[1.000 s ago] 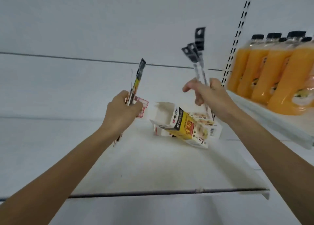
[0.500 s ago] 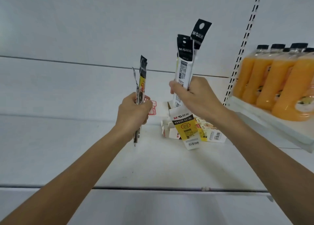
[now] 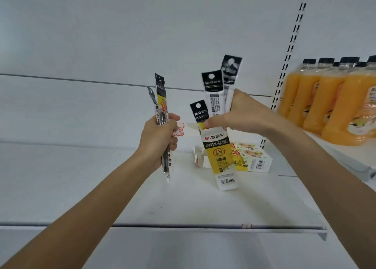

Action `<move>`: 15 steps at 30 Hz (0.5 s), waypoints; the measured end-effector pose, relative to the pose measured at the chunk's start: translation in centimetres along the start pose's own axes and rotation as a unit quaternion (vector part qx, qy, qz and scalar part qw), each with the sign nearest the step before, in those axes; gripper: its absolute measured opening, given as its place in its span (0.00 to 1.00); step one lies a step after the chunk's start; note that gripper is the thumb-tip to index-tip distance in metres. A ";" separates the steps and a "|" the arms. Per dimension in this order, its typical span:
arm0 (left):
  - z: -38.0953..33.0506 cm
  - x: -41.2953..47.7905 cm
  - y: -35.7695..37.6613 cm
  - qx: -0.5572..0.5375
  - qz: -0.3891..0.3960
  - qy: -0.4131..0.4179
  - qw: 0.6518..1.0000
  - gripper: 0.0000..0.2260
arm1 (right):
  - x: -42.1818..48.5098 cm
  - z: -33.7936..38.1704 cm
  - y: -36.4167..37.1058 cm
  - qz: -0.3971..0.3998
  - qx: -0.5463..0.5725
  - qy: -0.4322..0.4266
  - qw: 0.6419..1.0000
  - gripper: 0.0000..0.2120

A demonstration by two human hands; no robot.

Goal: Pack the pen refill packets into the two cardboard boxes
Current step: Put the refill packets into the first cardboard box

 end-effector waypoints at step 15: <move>-1.4 0.3 -0.1 0.162 0.031 0.084 0.983 0.06 | -1.9 2.9 -2.9 -0.267 0.120 -0.122 0.948 0.07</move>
Point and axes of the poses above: each hand's wrist, its own x-axis towards the middle knuckle, its own y-axis out of the palm, z = x × y, the point moved 8 cm from there along x, towards the middle knuckle, and after that the axes turned 13 degrees about y, right-handed, at the moved point
